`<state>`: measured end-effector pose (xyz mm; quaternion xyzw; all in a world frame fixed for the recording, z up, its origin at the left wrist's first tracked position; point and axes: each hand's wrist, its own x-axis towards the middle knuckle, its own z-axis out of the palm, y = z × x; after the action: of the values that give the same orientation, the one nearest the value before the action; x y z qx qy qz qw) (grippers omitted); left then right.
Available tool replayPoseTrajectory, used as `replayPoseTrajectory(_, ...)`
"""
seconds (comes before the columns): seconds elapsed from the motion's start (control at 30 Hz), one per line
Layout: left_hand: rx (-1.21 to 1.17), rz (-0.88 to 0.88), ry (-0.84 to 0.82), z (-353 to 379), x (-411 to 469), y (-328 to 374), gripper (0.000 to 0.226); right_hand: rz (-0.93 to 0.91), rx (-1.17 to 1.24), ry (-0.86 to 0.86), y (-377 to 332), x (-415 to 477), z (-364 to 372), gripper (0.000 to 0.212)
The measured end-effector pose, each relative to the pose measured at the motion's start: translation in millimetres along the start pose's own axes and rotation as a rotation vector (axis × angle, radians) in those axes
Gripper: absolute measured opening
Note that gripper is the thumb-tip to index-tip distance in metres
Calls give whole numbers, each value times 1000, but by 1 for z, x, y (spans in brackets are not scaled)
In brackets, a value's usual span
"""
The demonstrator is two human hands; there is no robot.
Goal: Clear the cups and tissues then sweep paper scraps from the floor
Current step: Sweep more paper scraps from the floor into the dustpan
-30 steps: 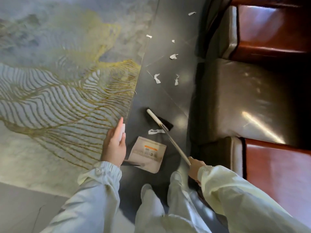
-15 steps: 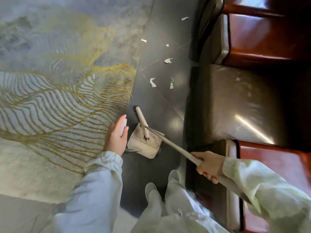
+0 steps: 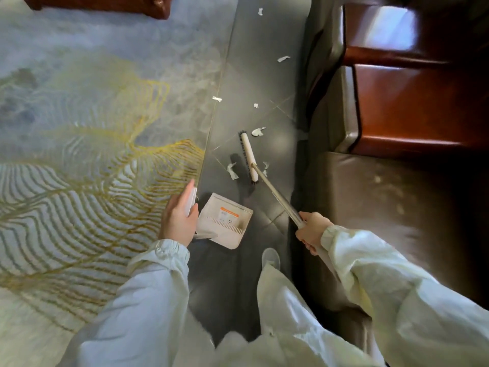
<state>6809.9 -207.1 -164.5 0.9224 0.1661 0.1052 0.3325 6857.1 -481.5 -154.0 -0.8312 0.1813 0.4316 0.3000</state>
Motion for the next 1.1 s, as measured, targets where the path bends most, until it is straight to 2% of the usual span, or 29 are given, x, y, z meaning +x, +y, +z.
replayPoseTrajectory(0.2,224,44,-42,24,92,29,61,25,88,-4,-62,74,-72,43)
replayPoseTrajectory(0.37,163,73,-104,38,130,27,63,83,218,-3,-80,109,-104,58)
replayPoseTrajectory(0.47,152,42,-97,44,147,25,62,99,156,50,-78,124,-107,53)
replayPoseTrajectory(0.6,154,54,-84,45,165,18,63,98,-45,97,-80,139,-102,49)
replayPoseTrajectory(0.8,124,80,-71,48,185,11,63,134,-146,-48,-90,132,-69,66)
replayPoseTrajectory(0.97,139,36,-92,45,189,10,62,65,-112,-187,-105,97,-36,54)
replayPoseTrajectory(1.1,145,45,-92,42,186,8,62,72,40,-325,-118,67,-45,48)
